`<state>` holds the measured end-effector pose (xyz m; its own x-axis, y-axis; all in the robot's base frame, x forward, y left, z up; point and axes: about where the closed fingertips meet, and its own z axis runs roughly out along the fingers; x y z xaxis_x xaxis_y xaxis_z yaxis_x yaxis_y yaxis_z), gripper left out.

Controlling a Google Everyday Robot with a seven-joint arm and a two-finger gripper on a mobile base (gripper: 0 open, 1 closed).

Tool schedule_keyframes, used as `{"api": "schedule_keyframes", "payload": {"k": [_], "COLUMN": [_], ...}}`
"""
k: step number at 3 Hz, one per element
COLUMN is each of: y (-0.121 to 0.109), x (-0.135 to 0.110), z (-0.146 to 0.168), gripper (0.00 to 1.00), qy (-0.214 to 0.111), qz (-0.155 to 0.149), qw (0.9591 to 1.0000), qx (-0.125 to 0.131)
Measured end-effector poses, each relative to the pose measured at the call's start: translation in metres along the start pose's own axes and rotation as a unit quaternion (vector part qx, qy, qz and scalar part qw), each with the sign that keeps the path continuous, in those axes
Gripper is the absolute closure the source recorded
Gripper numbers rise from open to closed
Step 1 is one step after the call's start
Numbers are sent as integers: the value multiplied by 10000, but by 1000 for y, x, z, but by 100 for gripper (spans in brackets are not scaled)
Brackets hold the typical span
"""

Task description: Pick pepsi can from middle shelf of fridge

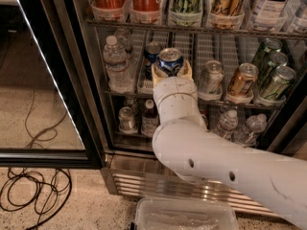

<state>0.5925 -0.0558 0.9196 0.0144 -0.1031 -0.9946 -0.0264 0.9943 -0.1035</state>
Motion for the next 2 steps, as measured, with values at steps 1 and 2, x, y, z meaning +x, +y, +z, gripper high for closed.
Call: {"api": "schedule_keyframes", "payload": {"k": [1,2], "y": [9,32], "x": [-2,1], "z": [-16,-38], "gripper": [100,100], "qy": [209,513], "qz": [17,80], "qw": [9997,9982], "qx": [-98,-288]}}
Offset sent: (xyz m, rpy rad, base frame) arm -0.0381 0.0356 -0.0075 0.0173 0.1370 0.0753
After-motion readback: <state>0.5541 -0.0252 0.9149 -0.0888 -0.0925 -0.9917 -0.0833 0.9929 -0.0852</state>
